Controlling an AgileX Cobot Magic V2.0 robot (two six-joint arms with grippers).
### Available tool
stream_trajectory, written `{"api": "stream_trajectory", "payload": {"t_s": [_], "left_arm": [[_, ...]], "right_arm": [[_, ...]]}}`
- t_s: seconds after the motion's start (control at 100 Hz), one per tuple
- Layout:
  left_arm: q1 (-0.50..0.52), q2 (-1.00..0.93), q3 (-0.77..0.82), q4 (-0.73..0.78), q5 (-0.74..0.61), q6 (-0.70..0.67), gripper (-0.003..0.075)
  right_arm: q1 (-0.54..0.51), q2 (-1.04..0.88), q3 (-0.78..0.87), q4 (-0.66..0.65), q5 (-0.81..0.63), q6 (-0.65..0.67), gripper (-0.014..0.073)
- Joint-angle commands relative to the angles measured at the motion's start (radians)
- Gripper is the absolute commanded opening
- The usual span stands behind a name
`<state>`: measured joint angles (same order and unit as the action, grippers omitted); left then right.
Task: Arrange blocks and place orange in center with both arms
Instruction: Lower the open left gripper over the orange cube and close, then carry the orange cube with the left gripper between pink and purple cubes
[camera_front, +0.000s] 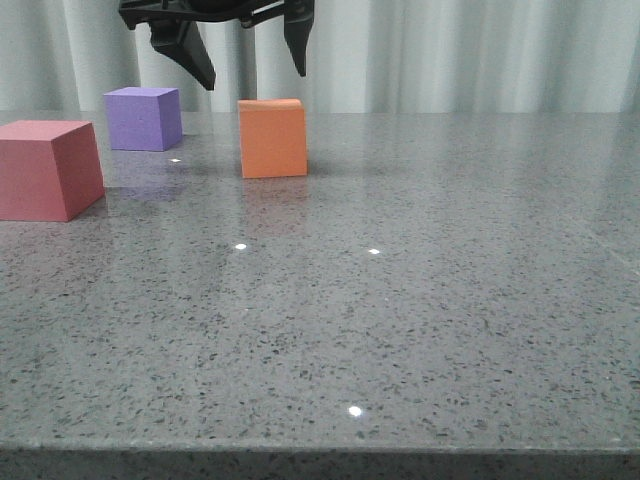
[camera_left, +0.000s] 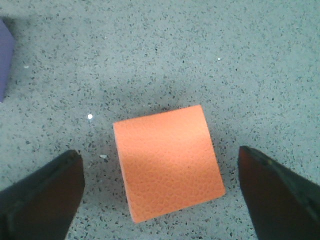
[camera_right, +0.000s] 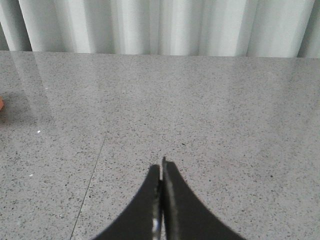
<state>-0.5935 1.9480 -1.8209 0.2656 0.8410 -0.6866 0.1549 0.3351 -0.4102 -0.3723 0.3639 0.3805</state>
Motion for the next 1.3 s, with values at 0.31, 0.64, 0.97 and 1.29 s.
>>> {"api": "stream_trajectory", "payload": {"t_s": [0.31,0.64,0.97,1.29], "left_arm": [[-0.007,-0.033,-0.036,0.024,-0.068,-0.012,0.0585],[-0.015,0.023,-0.036,0.024,-0.053,-0.012,0.0585],[-0.017,0.031,-0.036,0.043,-0.044,-0.012,0.0507],[-0.017,0.049,-0.039,0.048,-0.03,-0.012,0.0253]], "right_arm": [[-0.006,0.012,-0.026,-0.01,-0.069,0.0,-0.0069],[-0.006,0.012,-0.026,-0.01,-0.069,0.0,-0.0069],[-0.006,0.012,-0.026,-0.01,-0.069,0.0,-0.0069],[-0.006,0.012,-0.026,-0.01,-0.069,0.0,-0.0069]]}}
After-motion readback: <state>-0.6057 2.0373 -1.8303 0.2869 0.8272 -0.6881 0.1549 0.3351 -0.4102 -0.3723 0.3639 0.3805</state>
